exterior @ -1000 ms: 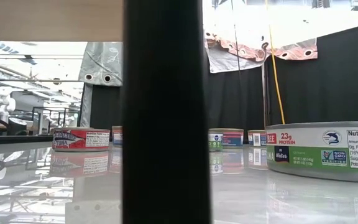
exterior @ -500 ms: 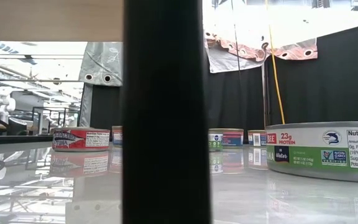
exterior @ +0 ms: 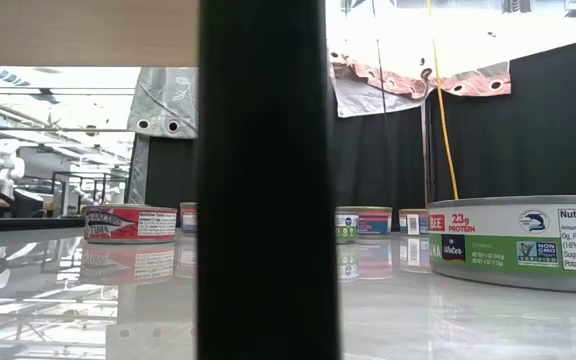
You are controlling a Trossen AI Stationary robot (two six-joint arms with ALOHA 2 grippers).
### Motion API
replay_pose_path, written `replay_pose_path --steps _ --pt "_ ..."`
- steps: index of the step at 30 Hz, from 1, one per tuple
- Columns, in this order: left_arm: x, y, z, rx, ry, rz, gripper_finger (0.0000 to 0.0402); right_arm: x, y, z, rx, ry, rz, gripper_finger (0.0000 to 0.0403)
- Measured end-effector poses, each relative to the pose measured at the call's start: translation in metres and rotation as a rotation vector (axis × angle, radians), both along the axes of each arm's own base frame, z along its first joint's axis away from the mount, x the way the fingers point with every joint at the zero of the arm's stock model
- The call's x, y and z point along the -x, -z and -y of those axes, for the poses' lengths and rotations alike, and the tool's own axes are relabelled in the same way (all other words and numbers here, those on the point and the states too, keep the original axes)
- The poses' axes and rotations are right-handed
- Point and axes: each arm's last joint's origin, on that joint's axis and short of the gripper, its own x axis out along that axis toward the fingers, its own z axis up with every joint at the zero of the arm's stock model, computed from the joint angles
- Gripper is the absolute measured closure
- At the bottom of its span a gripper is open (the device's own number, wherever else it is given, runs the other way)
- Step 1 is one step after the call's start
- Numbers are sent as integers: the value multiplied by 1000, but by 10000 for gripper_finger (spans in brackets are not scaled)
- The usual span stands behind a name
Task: Stack canned seafood by type on shelf
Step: Put the red tuna can on the shelf
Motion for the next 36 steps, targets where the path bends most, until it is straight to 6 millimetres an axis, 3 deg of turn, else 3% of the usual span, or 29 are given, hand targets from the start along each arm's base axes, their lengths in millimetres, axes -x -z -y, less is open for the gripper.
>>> replay_pose_path --steps 13,19,24,28,36 --pt "-2 8 -3 -159 -72 26 232 0 2 0 5 0 -20 67" --pt "1 8 -6 -198 -71 -3 193 0 4 1 11 1 -41 67" --pt "-2 -6 -3 -170 -179 0 182 -1 7 1 18 1 -69 67" --pt "-3 -12 16 -149 -259 87 218 0 7 0 21 -13 -75 67" --pt "13 -6 50 -261 -327 150 366 0 7 -3 25 -82 -73 67"
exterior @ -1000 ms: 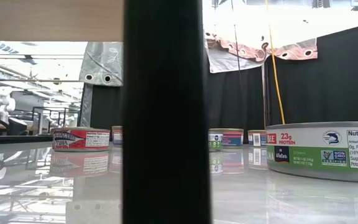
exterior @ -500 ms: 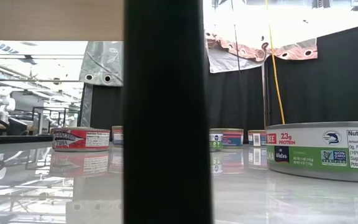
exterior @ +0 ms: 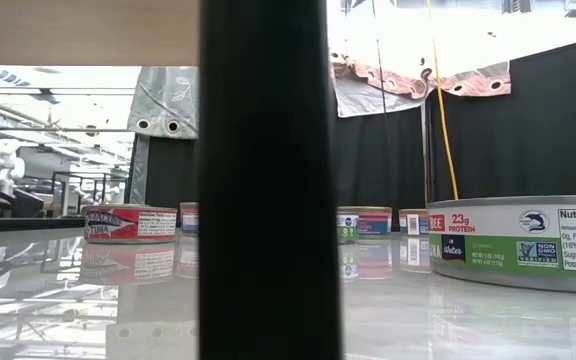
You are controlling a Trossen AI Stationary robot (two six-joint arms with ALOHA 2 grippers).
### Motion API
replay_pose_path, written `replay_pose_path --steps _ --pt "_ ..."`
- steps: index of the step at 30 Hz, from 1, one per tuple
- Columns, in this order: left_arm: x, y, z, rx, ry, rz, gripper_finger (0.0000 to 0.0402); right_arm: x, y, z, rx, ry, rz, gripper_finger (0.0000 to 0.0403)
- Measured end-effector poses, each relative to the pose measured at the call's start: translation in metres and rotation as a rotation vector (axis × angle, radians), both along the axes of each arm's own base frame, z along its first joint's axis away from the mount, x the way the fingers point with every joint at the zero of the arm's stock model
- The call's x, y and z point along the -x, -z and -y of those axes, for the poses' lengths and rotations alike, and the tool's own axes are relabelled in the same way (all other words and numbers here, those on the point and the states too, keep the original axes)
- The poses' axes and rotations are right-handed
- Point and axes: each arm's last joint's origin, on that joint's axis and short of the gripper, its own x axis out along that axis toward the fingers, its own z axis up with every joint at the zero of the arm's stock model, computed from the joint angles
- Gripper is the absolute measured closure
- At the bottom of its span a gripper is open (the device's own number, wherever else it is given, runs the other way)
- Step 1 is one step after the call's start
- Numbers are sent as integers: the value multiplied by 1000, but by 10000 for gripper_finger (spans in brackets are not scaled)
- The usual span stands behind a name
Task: Stack canned seafood by type on shelf
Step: Put the red tuna can on the shelf
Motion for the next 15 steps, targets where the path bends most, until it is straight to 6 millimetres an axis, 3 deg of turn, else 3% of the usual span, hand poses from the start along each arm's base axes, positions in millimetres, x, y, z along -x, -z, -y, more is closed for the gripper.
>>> replay_pose_path --steps 3,15 --pt "4 4 7 -27 30 -22 395 0 0 0 15 1 4 67" --pt "21 13 13 -146 59 -134 382 -1 0 3 22 -11 11 67"
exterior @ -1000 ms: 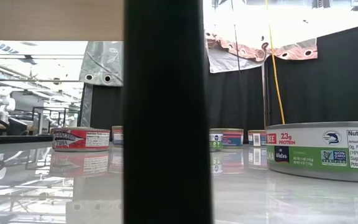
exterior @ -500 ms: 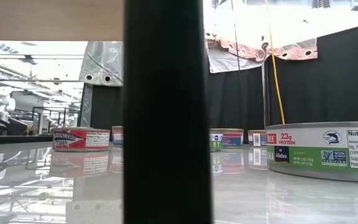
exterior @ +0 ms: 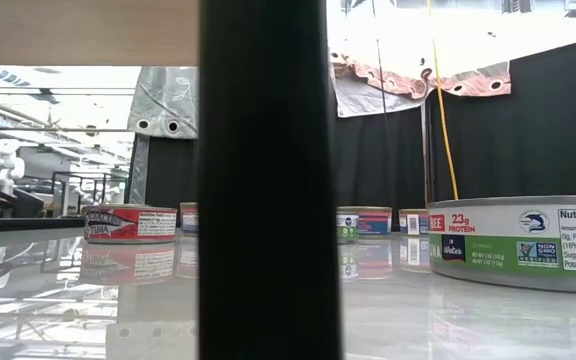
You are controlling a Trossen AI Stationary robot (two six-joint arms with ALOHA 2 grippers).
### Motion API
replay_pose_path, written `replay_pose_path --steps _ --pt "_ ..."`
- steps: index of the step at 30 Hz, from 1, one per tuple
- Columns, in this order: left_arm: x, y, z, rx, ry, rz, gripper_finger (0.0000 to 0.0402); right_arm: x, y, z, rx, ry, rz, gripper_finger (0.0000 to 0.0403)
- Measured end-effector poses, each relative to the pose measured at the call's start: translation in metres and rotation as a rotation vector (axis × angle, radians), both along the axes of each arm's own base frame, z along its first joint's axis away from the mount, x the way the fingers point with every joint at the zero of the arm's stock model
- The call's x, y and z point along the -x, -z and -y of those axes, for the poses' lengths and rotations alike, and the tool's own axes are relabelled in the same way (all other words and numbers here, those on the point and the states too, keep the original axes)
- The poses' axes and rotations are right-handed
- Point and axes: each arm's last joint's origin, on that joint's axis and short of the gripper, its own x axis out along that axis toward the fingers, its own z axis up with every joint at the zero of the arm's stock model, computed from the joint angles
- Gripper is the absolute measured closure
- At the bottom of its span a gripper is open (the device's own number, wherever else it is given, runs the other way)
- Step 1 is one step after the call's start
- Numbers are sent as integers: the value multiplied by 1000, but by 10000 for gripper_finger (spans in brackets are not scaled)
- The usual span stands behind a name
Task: Stack canned seafood by type on shelf
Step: Put the red tuna can on the shelf, then stack the red tuna can on top of the other red tuna can on the shelf
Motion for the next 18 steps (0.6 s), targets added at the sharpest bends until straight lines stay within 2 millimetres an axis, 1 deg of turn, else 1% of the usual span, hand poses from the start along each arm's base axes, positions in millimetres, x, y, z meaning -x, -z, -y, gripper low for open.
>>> replay_pose_path --steps 6,9,12,15,18 --pt "8 0 -3 -24 2 -85 382 1 0 -3 2 -9 1 67" --pt "9 -7 -3 3 -23 -82 382 1 0 -3 1 -11 0 67" --pt "7 -23 -4 55 -67 -63 382 1 0 -3 0 -11 0 67" --pt "4 -45 -6 121 -125 -31 382 3 -2 -3 -15 -12 -2 67" --pt "-1 -67 -10 143 -225 71 382 13 -12 0 -61 -13 15 67"
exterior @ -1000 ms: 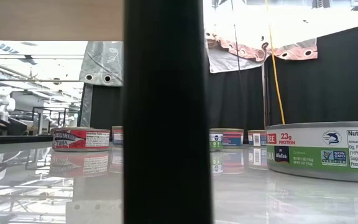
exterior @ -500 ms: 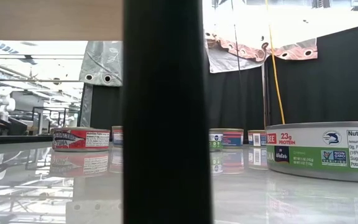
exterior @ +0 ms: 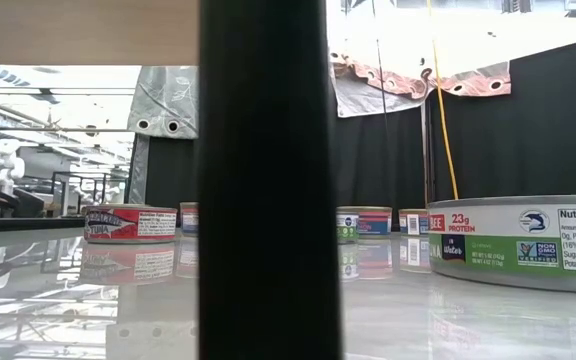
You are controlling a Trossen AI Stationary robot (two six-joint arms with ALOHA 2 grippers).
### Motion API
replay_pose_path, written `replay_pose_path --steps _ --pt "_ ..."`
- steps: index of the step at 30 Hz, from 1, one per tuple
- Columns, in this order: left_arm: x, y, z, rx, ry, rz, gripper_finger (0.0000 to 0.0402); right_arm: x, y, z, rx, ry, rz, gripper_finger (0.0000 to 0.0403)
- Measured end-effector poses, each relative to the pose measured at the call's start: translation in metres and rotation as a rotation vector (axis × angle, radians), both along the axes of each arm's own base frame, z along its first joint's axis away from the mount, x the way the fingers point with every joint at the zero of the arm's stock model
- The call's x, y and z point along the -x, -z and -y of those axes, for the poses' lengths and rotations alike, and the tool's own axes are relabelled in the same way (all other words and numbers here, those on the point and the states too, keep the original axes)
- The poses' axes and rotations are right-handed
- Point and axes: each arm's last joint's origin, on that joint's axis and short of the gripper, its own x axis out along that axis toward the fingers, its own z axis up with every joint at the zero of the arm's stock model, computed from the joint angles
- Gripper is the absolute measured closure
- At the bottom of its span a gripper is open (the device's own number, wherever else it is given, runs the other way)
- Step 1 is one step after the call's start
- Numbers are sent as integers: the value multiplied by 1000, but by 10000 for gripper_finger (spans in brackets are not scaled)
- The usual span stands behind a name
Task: Stack canned seafood by type on shelf
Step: Stack the red tuna can on top of the other red tuna can on the shelf
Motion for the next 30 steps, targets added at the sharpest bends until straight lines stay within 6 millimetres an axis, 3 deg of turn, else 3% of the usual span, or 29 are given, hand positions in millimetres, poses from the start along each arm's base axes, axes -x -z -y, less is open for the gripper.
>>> replay_pose_path --steps 4,8,13,18,22,30 --pt "-10 -23 -11 -56 -213 217 382 18 -20 5 -47 44 28 78" --pt "-24 -33 -25 -144 -396 406 382 39 -42 15 1 104 -32 95" --pt "-48 -39 -44 -259 -554 594 382 72 -59 45 140 236 -299 105" --pt "-71 -43 -73 -347 -630 666 382 92 -47 75 270 309 -573 106" --pt "-83 -44 -109 -333 -604 590 382 102 -29 89 299 329 -794 106" --pt "-87 -44 -180 -226 -482 499 382 89 14 104 202 316 -987 106"
